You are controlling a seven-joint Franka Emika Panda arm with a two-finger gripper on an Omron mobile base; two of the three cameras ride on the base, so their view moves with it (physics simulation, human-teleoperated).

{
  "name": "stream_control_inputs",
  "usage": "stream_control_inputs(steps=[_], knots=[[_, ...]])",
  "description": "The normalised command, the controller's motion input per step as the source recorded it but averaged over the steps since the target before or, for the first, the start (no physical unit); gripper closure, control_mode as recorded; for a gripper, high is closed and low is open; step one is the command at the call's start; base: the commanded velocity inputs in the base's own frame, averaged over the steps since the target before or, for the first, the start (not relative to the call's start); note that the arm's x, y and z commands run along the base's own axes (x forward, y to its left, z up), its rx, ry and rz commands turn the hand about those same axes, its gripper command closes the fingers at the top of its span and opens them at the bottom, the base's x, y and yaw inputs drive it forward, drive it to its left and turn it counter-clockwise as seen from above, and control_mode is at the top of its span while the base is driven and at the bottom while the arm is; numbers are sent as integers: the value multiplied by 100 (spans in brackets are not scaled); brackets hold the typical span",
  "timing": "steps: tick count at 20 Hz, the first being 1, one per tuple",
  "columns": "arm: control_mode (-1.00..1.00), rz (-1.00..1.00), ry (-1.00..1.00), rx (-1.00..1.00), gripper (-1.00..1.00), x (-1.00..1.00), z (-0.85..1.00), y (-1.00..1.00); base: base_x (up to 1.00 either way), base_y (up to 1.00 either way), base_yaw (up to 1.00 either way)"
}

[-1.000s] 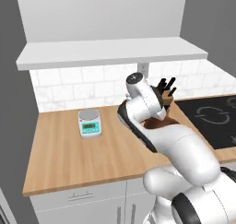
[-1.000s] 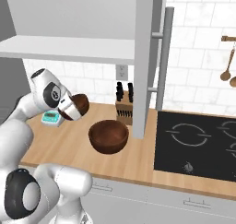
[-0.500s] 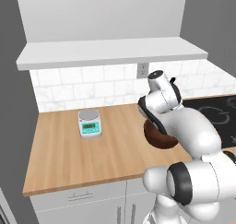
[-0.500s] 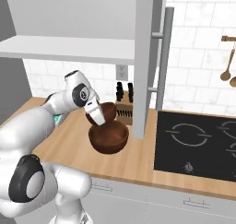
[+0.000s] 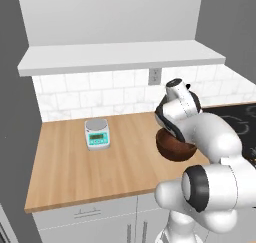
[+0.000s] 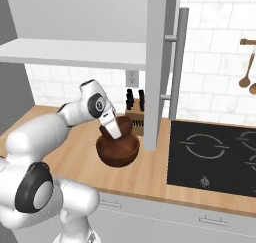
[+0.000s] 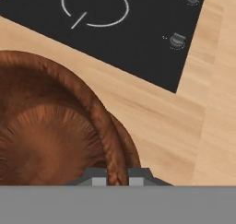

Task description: Pick up the bowls on the counter and stack them on top of one another in the open cabinet. Place the smaller bowl on top of the larger bowl.

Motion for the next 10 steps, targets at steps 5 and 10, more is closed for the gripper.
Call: stream_control_inputs(steps=[5,10], knots=[[-100,0,1,0,100,0,-36,-21,0,0,0],[-100,0,2,0,100,0,-35,-6,0,0,0]])
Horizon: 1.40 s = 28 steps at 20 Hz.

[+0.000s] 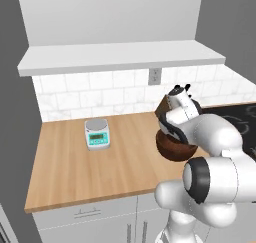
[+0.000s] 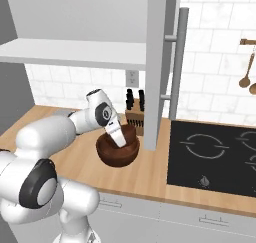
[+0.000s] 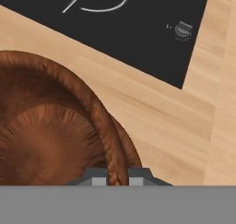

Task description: Pick up the bowls on the counter and stack them on top of one another in the open cabinet. Place the smaller bowl on top of the larger bowl.

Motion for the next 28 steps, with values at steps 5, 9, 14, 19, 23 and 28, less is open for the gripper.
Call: stream_control_inputs(steps=[5,9,14,19,23,28], knots=[[-100,0,0,0,100,2,-21,0,0,0,0],[-100,0,0,2,100,29,-2,0,0,0,0],[-100,0,0,4,100,32,0,0,0,0,0],[-100,0,0,2,100,5,-9,0,0,0,0],[-100,0,0,2,100,0,-13,0,0,0,0],[-100,0,0,0,-100,0,4,0,0,0,0]])
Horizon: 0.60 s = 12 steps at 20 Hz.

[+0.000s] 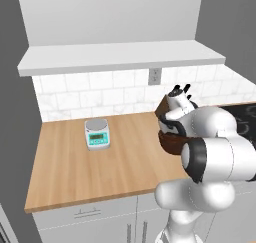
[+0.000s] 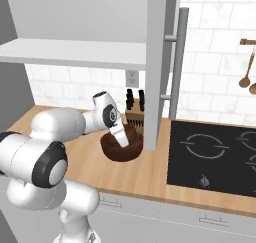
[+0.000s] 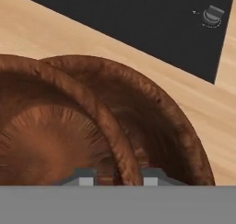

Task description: Pick up the bowls on the counter and stack them on top of one another in the open cabinet. Place the smaller bowl on top of the larger bowl.

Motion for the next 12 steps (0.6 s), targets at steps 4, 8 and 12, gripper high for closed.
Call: stream_control_inputs(steps=[4,8,12], knots=[[-100,0,-17,0,-100,-8,71,0,0,0,0],[-100,2,-8,0,-100,-38,43,-19,0,0,0],[-100,9,0,1,-100,-51,-16,-70,0,0,0]])
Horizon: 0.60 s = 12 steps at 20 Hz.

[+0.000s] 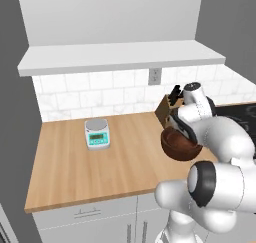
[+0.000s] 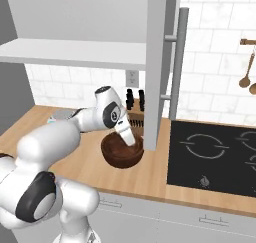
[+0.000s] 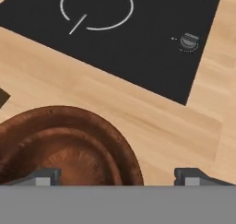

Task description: Pick up the bowls on the counter and stack them on top of one another in the open cabinet. Place the smaller bowl on top of the larger bowl.

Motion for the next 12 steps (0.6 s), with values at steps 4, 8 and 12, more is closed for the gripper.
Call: stream_control_inputs(steps=[4,8,12], knots=[[-100,17,5,12,-100,-38,-59,-59,0,0,0],[-100,18,6,11,-100,-3,-20,-4,0,0,0],[-100,9,0,10,-100,0,-8,8,0,0,0]])
